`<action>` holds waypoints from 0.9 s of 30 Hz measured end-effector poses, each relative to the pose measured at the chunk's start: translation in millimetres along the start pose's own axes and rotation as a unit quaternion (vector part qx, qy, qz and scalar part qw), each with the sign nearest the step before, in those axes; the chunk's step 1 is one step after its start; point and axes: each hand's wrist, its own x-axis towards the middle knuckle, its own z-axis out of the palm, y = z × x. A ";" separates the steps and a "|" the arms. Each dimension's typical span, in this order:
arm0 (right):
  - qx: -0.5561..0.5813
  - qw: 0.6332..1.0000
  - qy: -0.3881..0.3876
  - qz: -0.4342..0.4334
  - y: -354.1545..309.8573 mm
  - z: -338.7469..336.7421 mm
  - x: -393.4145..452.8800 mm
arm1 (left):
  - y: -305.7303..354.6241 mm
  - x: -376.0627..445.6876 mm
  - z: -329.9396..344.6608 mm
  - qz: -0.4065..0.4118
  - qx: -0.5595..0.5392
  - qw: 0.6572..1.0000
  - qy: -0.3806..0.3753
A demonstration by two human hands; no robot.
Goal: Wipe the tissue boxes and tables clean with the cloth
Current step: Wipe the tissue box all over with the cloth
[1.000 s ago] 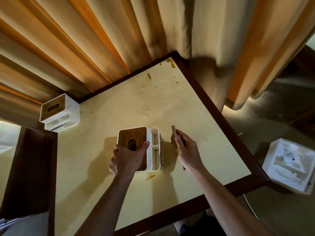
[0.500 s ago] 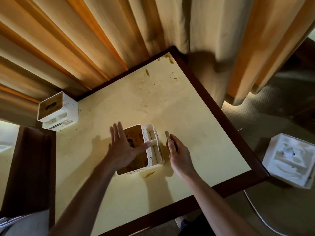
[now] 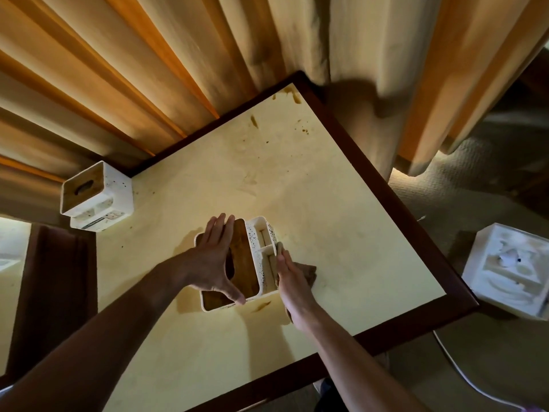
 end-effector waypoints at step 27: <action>-0.060 0.976 -0.039 -0.207 -23.9 0.0 15.6 | 3.8 1.8 3.6 -0.010 0.010 1.000 0.019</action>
